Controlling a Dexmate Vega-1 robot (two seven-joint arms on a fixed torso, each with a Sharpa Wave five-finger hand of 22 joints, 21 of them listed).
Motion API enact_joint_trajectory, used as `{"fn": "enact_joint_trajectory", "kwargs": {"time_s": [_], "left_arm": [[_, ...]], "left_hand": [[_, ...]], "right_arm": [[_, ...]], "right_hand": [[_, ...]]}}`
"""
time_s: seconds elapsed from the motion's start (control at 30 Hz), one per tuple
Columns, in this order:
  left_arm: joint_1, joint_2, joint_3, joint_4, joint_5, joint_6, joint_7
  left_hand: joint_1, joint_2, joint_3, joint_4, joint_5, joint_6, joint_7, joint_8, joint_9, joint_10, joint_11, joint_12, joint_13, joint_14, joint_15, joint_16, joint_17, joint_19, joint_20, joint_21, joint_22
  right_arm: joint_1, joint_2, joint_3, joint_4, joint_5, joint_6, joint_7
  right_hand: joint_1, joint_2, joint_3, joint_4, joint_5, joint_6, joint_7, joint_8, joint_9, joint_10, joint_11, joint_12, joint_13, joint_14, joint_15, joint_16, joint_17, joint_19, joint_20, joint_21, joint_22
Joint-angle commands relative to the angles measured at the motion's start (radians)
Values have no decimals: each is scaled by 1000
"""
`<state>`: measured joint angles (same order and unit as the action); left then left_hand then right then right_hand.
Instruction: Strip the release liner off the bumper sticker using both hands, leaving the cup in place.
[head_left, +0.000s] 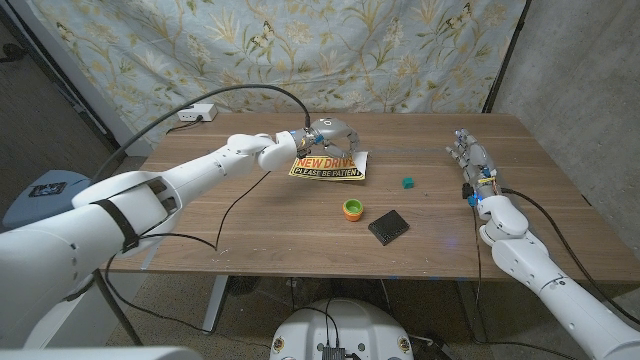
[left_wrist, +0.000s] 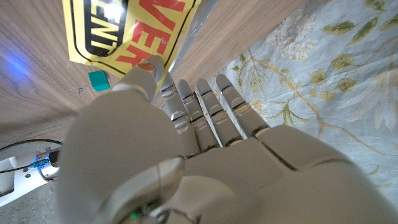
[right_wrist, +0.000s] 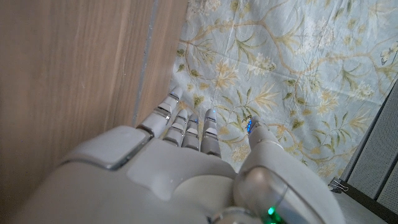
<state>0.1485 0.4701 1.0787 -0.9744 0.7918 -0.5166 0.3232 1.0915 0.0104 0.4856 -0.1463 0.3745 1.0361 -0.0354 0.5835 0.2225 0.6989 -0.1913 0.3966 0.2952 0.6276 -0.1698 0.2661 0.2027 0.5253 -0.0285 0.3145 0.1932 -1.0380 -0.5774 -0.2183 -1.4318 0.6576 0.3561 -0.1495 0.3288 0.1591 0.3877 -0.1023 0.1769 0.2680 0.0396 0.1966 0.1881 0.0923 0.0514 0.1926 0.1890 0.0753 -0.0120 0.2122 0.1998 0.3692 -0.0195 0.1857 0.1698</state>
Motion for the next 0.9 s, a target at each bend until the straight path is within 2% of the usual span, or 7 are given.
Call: {"fn": "enact_joint_trajectory", "kwargs": {"time_s": [0.03,0.47,0.7,0.77,0.9], "left_arm": [[-27,-35,20,70,16,-44,96],[-59,-60,52,127,17,-91,153],[-86,-86,77,196,18,-128,189],[-94,-97,87,220,22,-138,211],[-111,-121,107,269,20,-161,246]], "left_hand": [[-5,1,8,0,11,23,13,32,0,9,1,5,7,8,-3,-4,3,2,-3,3,2],[-10,2,10,0,14,22,10,34,-3,5,1,2,13,3,-4,-10,6,-6,-5,0,2],[-11,1,7,-1,13,23,3,36,-5,1,0,-2,17,-9,-5,-15,10,-19,-6,-4,2],[-12,2,5,-1,13,25,4,37,-6,-5,-1,-4,19,-15,-5,-17,12,-37,3,-11,2],[-14,2,5,-1,12,26,-2,38,-6,-5,-3,-5,21,-15,-6,-18,13,-40,3,-12,2]], "right_arm": [[-12,-45,-10,-65,-29,-21,16],[-30,-92,-4,-126,-42,-60,24],[-36,-115,-2,-155,-45,-80,35],[-39,-121,-1,-166,-48,-84,35],[-45,-133,0,-186,-49,-95,38]], "right_hand": [[13,-2,2,-8,0,3,8,3,2,9,7,6,1,3,6,4,1,3,5,9,1],[28,-8,6,-22,1,4,10,2,2,19,16,9,1,13,14,4,-3,9,7,10,1],[40,-15,7,-34,1,6,14,1,1,33,27,13,2,18,20,2,-5,10,10,10,1],[43,-17,7,-37,1,6,16,1,1,34,27,13,2,20,27,2,-6,9,13,9,1],[50,-19,7,-42,1,6,23,0,1,39,33,13,3,21,31,1,-6,8,13,9,1]]}}
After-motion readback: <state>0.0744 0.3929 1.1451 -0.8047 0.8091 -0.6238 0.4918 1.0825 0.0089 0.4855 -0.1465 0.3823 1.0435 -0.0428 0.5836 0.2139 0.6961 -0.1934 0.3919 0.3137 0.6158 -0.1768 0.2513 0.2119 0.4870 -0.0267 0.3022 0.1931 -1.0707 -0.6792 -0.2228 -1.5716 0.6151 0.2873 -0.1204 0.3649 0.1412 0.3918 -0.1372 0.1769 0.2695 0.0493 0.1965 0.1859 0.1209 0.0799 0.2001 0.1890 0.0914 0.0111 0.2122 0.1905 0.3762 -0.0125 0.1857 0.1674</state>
